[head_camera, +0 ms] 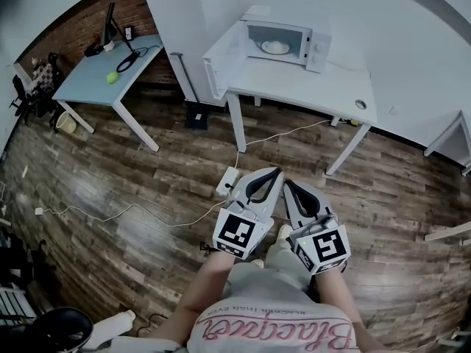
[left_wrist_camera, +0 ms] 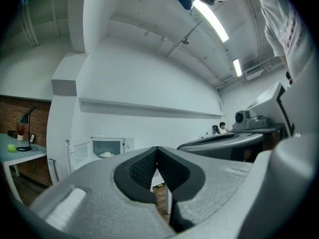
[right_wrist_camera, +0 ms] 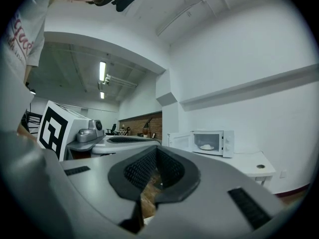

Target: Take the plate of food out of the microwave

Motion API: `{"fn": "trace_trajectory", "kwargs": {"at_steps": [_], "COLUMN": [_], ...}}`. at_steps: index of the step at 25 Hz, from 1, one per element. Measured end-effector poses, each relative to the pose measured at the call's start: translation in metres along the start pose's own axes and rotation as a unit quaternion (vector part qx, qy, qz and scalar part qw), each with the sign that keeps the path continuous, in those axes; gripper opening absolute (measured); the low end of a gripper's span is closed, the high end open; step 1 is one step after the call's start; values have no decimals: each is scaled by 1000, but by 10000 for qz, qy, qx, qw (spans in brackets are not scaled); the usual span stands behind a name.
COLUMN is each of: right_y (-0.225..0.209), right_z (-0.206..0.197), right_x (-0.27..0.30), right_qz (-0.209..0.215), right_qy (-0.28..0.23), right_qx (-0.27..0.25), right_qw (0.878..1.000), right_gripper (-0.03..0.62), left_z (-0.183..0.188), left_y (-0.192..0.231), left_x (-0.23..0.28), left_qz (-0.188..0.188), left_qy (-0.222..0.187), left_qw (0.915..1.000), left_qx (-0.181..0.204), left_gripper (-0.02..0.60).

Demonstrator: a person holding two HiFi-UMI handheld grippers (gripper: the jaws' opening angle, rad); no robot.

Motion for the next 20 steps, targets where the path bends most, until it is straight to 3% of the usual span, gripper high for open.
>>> {"fn": "trace_trajectory", "kwargs": {"at_steps": [20], "right_y": [-98], "right_z": [6], "right_x": [110], "right_qz": [227], "right_qy": [-47], "right_qx": [33], "right_qw": [9997], "right_gripper": [12], "left_z": [-1], "left_y": [79], "left_x": [107], "left_qz": [411], "left_qy": [-41], "left_qw": [9991], "left_qx": [35], "left_gripper": [5]}}
Point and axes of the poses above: the fingertips, and each gripper's own axes: x forward along the fingers, y to its left, z out of its top, the point moved 9 cm from there along -x, backward along the fingers, and after that the axes turned 11 degrees about -z, right-handed, at the moved point
